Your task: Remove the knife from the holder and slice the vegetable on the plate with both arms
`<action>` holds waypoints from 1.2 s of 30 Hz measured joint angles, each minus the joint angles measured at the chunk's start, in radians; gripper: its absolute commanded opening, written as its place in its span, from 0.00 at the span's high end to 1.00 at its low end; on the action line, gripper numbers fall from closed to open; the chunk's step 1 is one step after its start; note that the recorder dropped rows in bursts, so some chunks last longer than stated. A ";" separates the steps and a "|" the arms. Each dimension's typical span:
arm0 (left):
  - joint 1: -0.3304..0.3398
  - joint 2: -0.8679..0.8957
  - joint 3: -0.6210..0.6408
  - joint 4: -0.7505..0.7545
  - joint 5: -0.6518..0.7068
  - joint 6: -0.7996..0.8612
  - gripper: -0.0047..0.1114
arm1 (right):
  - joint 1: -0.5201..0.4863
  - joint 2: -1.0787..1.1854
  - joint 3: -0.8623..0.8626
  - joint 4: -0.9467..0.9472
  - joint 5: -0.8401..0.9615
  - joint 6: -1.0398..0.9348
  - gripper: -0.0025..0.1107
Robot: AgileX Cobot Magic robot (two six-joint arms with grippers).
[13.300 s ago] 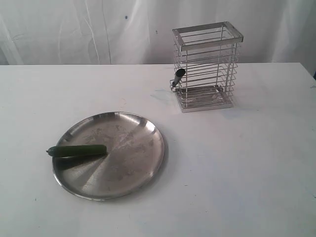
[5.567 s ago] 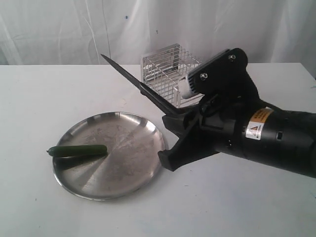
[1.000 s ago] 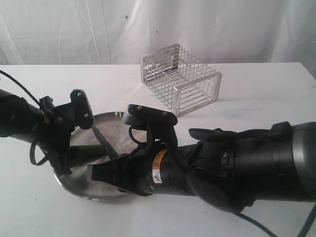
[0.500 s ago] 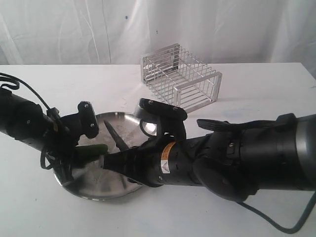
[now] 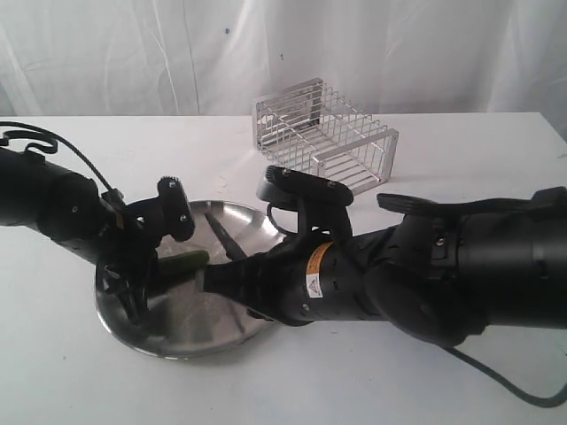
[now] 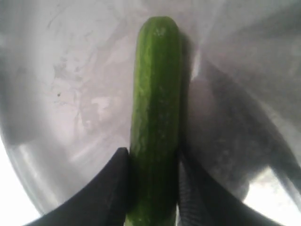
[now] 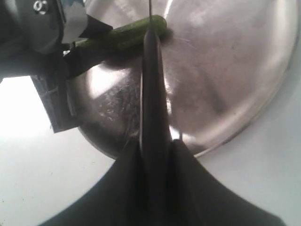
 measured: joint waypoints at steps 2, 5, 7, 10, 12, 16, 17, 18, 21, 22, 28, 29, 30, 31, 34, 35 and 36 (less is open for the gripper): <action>-0.026 0.000 -0.002 -0.008 0.008 0.000 0.84 | -0.017 -0.006 0.000 -0.004 0.027 -0.008 0.93; -0.043 0.006 -0.005 -0.011 0.008 0.000 0.81 | -0.028 -0.010 0.000 -0.006 0.047 -0.016 0.93; -0.043 0.008 -0.006 -0.013 0.007 -0.005 0.80 | -0.030 -0.010 0.000 -0.011 0.063 -0.018 0.93; -0.043 0.011 -0.006 -0.015 -0.021 -0.050 0.76 | -0.030 -0.010 0.000 -0.022 0.091 -0.018 0.93; -0.043 0.018 -0.006 -0.015 -0.053 -0.084 0.72 | -0.030 -0.010 0.000 -0.035 0.098 -0.018 0.93; -0.043 0.022 -0.015 -0.017 -0.059 -0.117 0.59 | -0.030 -0.010 0.000 -0.057 0.098 -0.018 0.93; -0.043 0.022 -0.015 -0.017 -0.054 -0.119 0.56 | -0.030 -0.010 0.000 -0.065 0.098 -0.018 0.93; -0.043 0.022 -0.016 -0.017 -0.054 -0.121 0.54 | -0.030 -0.010 0.000 -0.077 0.098 -0.018 0.93; -0.043 0.022 -0.018 -0.017 -0.054 -0.123 0.50 | -0.030 -0.010 0.000 -0.108 0.098 -0.018 0.93; -0.043 0.022 -0.018 -0.017 -0.054 -0.123 0.49 | -0.030 -0.010 0.000 -0.115 0.098 -0.018 0.93; -0.043 0.016 -0.020 -0.019 -0.050 -0.124 0.47 | -0.030 -0.010 0.000 -0.148 0.113 -0.019 0.93; -0.043 0.011 -0.020 -0.019 -0.043 -0.124 0.47 | -0.030 -0.010 0.000 -0.161 0.117 -0.021 0.93; -0.043 0.004 -0.020 -0.021 -0.038 -0.124 0.47 | -0.030 -0.010 0.000 -0.172 0.117 -0.026 0.93; -0.043 -0.001 -0.020 -0.021 -0.038 -0.124 0.47 | -0.030 -0.010 0.000 -0.187 0.119 -0.033 0.93; -0.043 -0.026 -0.020 -0.021 -0.038 -0.124 0.47 | -0.030 -0.010 0.000 -0.221 0.119 -0.055 0.93; -0.043 -0.035 -0.020 -0.021 -0.038 -0.124 0.47 | -0.030 -0.010 0.000 -0.235 0.119 -0.062 0.93; -0.043 -0.041 -0.020 -0.021 -0.036 -0.124 0.47 | -0.030 -0.010 0.000 -0.246 0.119 -0.067 0.93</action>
